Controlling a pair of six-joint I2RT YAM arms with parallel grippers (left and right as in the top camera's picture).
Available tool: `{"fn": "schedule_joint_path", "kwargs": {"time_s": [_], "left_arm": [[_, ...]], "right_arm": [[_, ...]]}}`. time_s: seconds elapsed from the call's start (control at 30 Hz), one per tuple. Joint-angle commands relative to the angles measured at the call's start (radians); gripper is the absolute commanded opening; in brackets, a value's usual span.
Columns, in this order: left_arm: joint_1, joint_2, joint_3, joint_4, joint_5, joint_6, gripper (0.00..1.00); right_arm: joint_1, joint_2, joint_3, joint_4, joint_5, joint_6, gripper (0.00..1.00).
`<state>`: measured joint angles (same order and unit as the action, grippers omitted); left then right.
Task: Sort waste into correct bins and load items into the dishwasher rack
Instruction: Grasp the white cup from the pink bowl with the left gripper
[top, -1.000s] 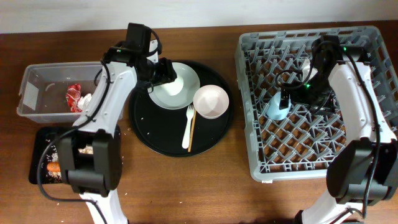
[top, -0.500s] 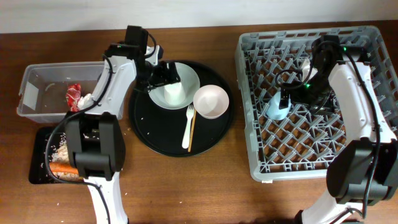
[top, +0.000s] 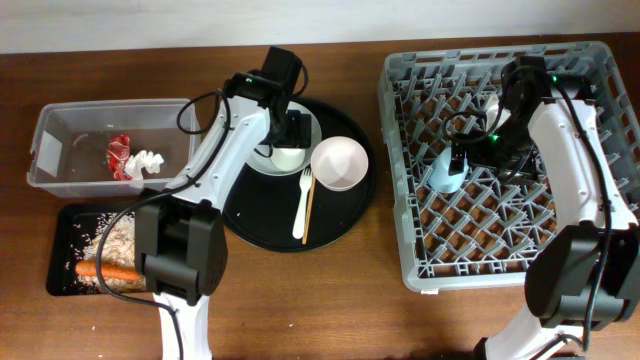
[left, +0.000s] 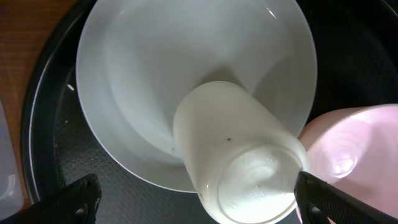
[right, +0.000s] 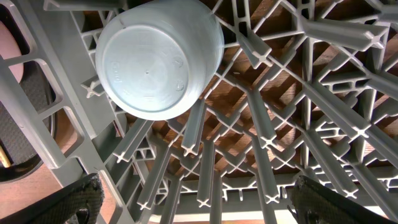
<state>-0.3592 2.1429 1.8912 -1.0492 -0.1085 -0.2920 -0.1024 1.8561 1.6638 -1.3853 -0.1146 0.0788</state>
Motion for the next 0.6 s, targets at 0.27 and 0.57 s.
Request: {"fn": "schedule_joint_path", "kwargs": {"time_s": [0.27, 0.57], "left_arm": [[-0.051, -0.026, 0.008, 0.008, 0.037, -0.009, 0.98], [-0.073, -0.026, -0.093, 0.101, 0.204, -0.006, 0.81]], "right_arm": [[-0.003, -0.008, -0.005, -0.003, -0.009, 0.009, 0.99], [-0.003, -0.008, -0.055, 0.037, -0.010, 0.009, 0.99]]}}
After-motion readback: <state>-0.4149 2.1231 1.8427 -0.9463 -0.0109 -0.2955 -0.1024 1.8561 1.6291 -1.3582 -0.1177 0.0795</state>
